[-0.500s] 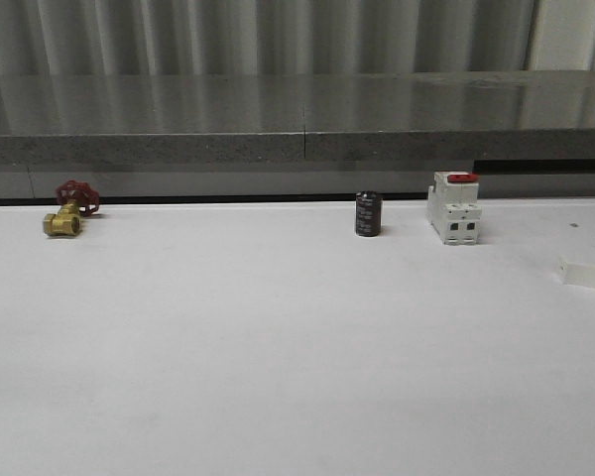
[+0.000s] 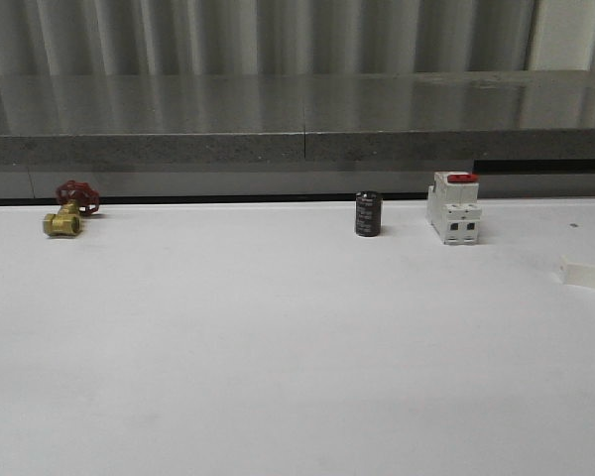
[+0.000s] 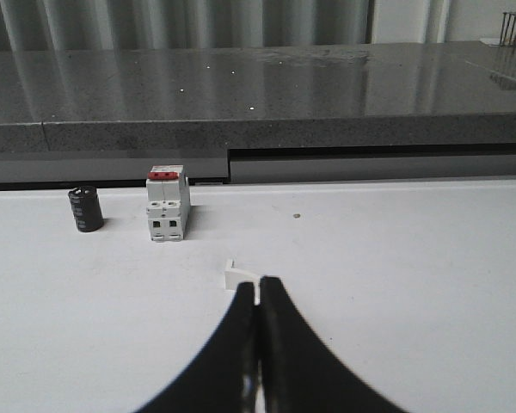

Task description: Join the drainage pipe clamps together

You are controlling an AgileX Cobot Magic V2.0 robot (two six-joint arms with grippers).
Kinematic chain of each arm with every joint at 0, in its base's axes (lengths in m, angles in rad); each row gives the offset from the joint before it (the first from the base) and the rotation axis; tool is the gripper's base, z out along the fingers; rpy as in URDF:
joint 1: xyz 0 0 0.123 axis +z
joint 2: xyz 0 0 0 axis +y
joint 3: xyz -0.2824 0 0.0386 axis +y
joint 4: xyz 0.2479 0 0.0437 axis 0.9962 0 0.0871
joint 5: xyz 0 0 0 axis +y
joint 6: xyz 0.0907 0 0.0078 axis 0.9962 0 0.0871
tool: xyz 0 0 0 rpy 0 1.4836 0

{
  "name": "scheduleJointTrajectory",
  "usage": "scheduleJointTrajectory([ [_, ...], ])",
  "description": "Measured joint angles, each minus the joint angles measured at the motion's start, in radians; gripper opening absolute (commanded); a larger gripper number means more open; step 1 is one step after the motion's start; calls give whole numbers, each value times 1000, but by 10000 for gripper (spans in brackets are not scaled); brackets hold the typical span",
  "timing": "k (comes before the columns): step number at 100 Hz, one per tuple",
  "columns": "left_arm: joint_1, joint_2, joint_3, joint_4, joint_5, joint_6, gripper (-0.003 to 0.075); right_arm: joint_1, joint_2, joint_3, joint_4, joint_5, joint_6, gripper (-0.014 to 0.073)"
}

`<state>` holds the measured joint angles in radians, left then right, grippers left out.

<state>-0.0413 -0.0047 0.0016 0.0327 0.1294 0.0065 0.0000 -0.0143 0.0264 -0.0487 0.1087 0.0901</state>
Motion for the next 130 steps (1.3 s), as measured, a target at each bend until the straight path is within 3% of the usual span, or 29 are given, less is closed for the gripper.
scheduleJointTrajectory([
  [29,0,0,-3,19,-19,0,-21,0,0,0,0,0,0,-58],
  [49,0,21,-116,19,182,0,-21,0,0,0,0,0,0,-58],
  [69,0,212,-297,19,361,0,-12,0,0,0,0,0,0,-58],
  [76,0,300,-346,19,403,0,59,0,0,0,0,0,0,-58],
  [91,0,495,-433,19,445,0,358,0,0,0,0,0,0,-58],
  [96,0,559,-460,24,446,0,419,0,0,0,0,0,0,-58],
  [115,15,804,-580,46,449,0,419,0,0,0,0,0,0,-58],
  [130,102,995,-693,42,498,0,419,0,0,0,0,0,0,-58],
])
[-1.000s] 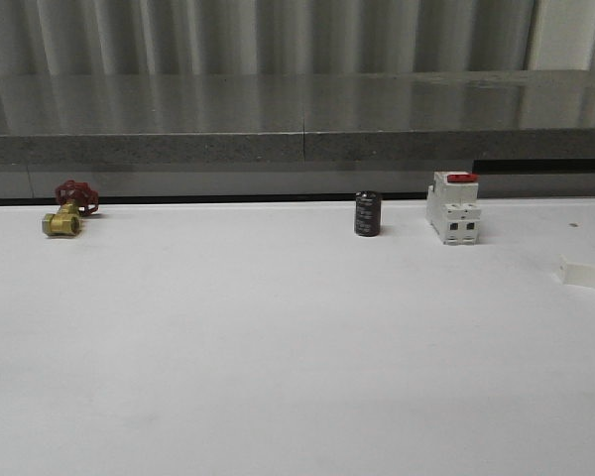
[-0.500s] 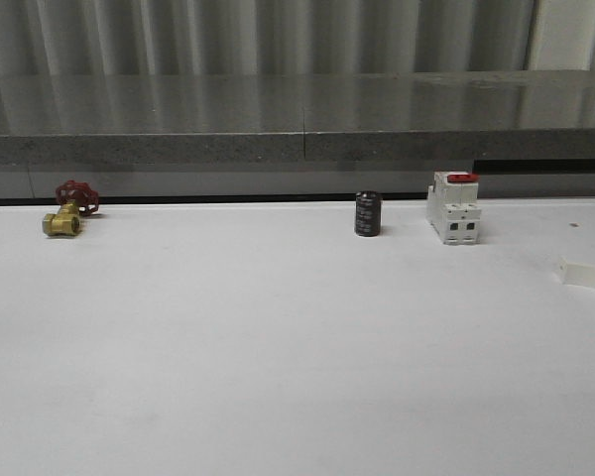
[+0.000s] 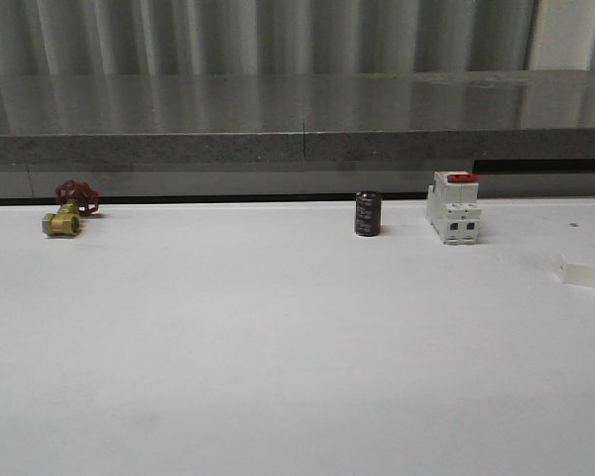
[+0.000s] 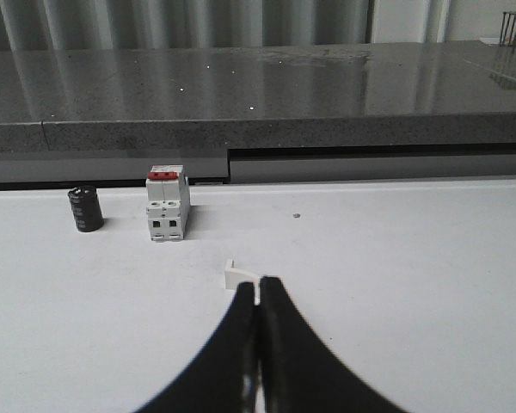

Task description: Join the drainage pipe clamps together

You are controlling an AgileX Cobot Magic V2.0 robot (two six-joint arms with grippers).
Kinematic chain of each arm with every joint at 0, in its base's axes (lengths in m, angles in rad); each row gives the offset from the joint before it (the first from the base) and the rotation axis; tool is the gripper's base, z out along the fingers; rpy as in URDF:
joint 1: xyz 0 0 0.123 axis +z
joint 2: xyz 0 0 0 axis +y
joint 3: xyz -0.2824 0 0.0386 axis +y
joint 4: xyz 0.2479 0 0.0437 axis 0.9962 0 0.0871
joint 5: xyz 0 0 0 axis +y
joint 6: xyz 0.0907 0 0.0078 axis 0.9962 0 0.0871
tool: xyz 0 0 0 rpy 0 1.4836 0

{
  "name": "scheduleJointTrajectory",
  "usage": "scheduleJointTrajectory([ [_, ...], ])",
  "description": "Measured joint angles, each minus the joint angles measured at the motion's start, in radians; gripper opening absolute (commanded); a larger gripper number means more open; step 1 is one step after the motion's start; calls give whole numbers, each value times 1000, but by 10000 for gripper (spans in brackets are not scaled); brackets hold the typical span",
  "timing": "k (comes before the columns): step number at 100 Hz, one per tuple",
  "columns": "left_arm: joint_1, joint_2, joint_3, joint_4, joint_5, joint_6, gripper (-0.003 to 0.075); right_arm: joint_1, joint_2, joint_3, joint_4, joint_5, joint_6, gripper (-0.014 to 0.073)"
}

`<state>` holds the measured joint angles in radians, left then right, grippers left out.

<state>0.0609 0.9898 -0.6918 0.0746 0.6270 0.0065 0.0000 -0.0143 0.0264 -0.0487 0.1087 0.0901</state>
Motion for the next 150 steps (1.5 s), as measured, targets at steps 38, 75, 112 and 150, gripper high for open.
scheduleJointTrajectory([
  [38,137,495,-298,-15,135,0,419,0,0,0,0,0,0,-58],
  [75,138,840,-482,-48,181,0,419,0,0,0,0,0,0,-58],
  [112,138,966,-560,-53,152,0,314,0,0,0,0,0,0,-58],
  [150,131,964,-561,-96,131,0,9,0,0,0,0,0,0,-58],
])
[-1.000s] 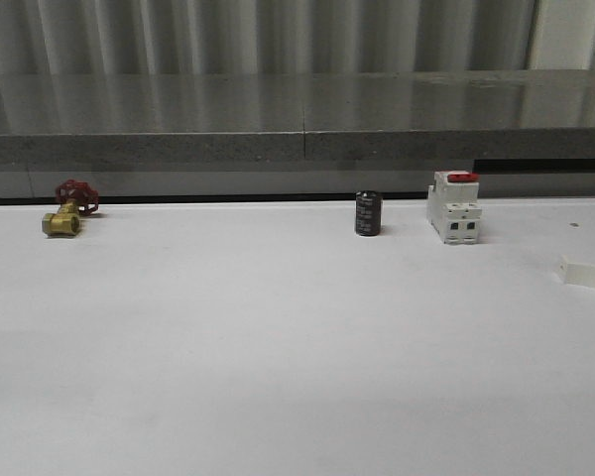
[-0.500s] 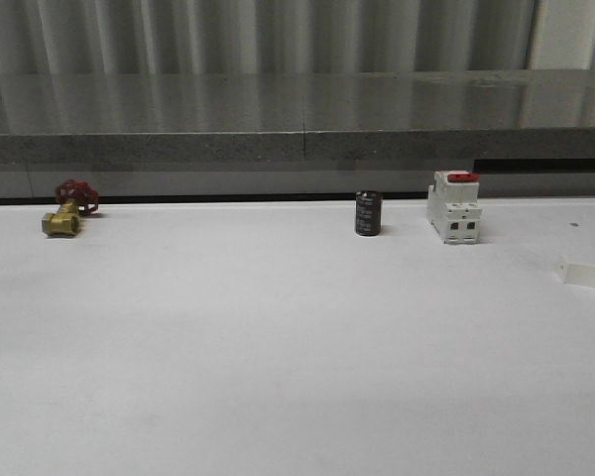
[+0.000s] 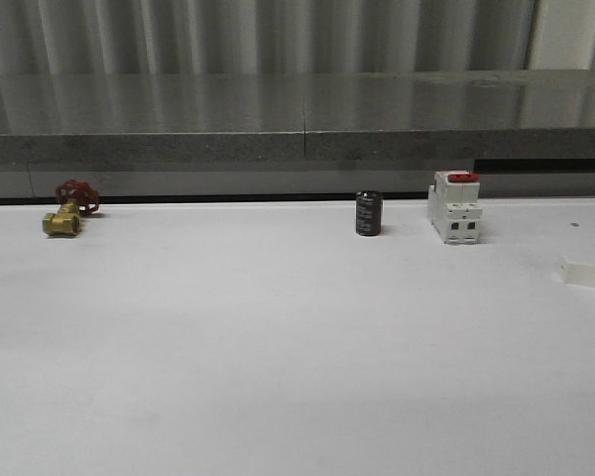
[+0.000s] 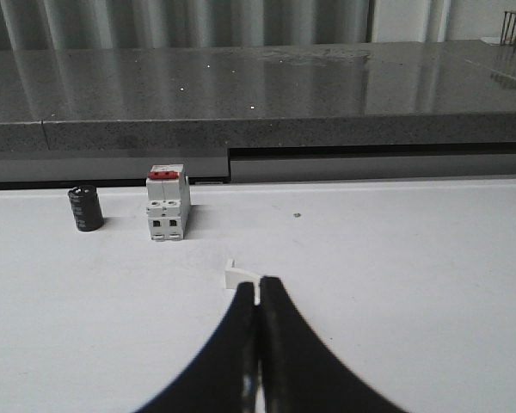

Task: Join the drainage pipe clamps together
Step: 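Place the white clamp half in the table center with the left gripper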

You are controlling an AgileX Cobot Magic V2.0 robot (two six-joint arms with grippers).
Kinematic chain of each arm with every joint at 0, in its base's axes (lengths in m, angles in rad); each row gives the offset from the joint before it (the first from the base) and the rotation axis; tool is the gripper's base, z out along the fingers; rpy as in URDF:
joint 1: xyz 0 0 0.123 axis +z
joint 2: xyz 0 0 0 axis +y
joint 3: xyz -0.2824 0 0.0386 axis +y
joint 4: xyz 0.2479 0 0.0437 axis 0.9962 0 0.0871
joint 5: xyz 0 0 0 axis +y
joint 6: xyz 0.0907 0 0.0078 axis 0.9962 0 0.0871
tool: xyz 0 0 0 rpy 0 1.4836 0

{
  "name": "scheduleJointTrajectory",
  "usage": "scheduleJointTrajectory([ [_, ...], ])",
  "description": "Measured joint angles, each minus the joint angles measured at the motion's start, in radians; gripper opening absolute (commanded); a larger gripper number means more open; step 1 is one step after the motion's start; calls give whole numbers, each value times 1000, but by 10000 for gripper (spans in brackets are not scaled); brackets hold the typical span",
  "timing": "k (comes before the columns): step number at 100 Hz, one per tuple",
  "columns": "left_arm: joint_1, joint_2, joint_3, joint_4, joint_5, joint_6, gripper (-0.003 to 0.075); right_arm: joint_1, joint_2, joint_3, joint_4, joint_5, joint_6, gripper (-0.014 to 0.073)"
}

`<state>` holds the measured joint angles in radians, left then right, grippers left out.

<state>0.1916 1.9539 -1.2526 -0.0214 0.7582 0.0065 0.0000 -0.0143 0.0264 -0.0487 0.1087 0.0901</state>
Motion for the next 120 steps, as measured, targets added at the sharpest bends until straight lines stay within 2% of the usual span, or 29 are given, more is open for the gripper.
scheduleJointTrajectory([
  [20,-89,-75,0,-41,-6,-27,9,0,0,0,0,0,0,-58],
  [60,-429,-87,-2,-112,-61,-141,9,0,0,0,0,0,0,-58],
  [83,-517,-3,-18,-129,-76,-171,18,0,0,0,0,0,0,-58],
  [88,-527,5,-18,-133,-78,-173,45,0,0,0,0,0,0,-58],
  [95,-531,9,-18,-140,-83,-173,121,0,0,0,0,0,0,-58],
  [107,-531,9,-20,-147,-85,-173,303,0,0,0,0,0,0,-58],
  [112,-531,9,-20,-148,-89,-173,333,0,0,0,0,0,0,-58],
  [120,-531,9,-20,-149,-91,-175,330,0,0,0,0,0,0,-58],
])
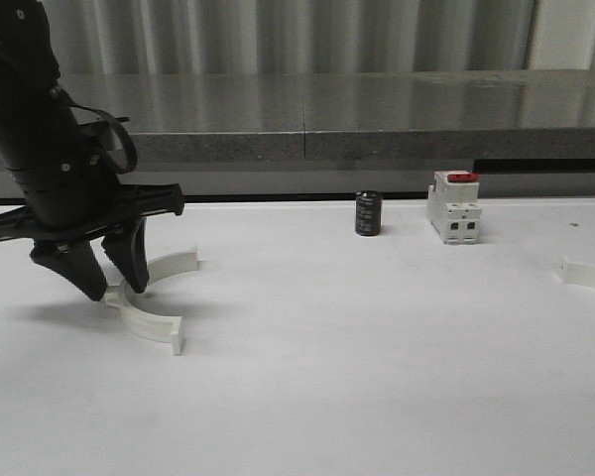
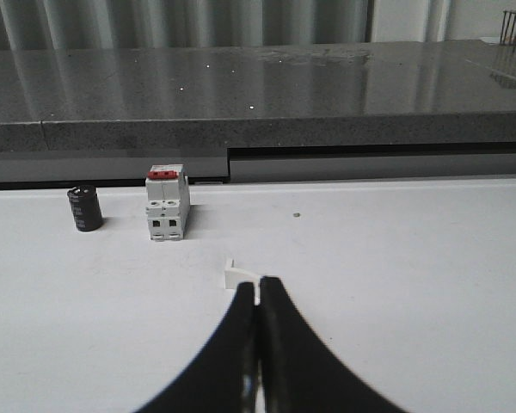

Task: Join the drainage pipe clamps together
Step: 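Place the white clamp half in the table center with the left gripper, then release the clamp half and raise the left gripper away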

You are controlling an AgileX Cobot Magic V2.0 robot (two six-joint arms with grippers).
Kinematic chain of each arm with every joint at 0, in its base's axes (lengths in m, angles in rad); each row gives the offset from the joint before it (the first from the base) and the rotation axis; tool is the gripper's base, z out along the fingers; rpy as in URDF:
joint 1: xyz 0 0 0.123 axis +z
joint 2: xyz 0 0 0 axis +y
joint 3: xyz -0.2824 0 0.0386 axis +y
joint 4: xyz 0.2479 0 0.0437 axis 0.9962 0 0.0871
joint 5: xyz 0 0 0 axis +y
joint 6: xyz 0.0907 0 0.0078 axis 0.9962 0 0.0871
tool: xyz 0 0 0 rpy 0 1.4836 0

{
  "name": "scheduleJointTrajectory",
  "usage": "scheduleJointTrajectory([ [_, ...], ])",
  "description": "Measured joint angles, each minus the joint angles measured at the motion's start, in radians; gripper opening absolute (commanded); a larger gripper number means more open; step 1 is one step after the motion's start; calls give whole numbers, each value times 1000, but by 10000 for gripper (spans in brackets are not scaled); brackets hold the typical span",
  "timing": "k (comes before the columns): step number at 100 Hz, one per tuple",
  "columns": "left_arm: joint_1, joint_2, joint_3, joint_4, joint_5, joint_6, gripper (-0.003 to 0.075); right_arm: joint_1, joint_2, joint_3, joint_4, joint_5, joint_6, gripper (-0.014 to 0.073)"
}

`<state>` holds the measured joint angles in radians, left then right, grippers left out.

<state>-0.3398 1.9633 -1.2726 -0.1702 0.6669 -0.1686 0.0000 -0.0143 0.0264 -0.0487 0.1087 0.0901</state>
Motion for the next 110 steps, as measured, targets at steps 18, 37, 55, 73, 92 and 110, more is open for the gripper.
scheduleJointTrajectory([
  [18,0,-50,0,26,0,-2,215,0,0,0,0,0,0,-58],
  [37,-2,-212,4,111,9,-4,-21,0,0,0,0,0,0,-58],
  [55,-1,-373,76,203,17,-4,-21,0,0,0,0,0,0,-58],
  [73,64,-542,198,218,21,-4,-21,0,0,0,0,0,0,-58],
  [92,186,-736,335,227,23,-4,-21,0,0,0,0,0,0,-58],
  [110,254,-947,482,236,-5,-4,-21,0,0,0,0,0,0,-58],
])
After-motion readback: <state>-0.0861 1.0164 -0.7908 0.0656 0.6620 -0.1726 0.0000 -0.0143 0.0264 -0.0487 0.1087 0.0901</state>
